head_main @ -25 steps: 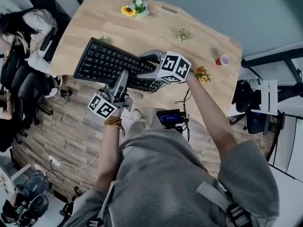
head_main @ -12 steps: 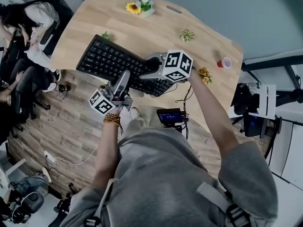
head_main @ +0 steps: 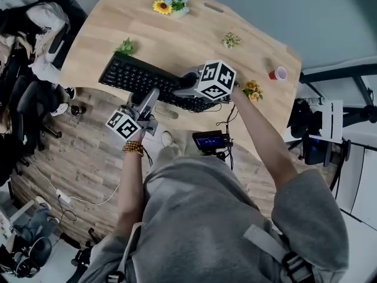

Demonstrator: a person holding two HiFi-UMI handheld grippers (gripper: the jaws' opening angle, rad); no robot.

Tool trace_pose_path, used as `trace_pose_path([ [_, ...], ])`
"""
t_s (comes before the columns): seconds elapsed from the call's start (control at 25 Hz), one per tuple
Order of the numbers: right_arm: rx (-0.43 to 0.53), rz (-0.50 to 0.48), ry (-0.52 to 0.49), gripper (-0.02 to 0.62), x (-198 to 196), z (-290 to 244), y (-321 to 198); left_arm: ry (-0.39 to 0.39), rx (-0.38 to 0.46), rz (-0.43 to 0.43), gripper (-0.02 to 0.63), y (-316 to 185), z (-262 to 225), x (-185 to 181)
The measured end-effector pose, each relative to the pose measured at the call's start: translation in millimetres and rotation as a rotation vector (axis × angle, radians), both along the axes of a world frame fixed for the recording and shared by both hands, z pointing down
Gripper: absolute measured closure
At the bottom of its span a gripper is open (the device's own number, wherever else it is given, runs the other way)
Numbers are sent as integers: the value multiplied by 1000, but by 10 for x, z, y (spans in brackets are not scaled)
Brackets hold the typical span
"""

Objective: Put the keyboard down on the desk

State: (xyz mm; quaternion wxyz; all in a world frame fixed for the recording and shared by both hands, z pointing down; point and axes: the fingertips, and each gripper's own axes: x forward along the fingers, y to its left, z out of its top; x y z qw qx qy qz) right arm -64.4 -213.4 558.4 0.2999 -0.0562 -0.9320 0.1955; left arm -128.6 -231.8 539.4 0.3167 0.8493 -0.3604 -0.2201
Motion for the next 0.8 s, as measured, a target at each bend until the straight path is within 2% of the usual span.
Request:
trace_pose_path([
  [0.12,8,-22,30,504,66,71,26,-178,-26,23,307,103,206,-37],
  [0.16,0,-19,38,509,89,94,26,-214,-38,17,307,140,276,-87],
  [0.36,-39,-2,96,514,244,272,-105,-240,-146,-86,308,355,592,-589],
  [0.44,-57,-8,117,514,294,369,-126,-261,-162,-113,308,465,623,-715],
  [0.68,-125,-42,176,514,362,666,-151,-297,-170,-115,308,703,585,-742],
  [0.8,-155,-52,201,514,367,808,-194,-349,-166,-92,308,794,606,-660],
])
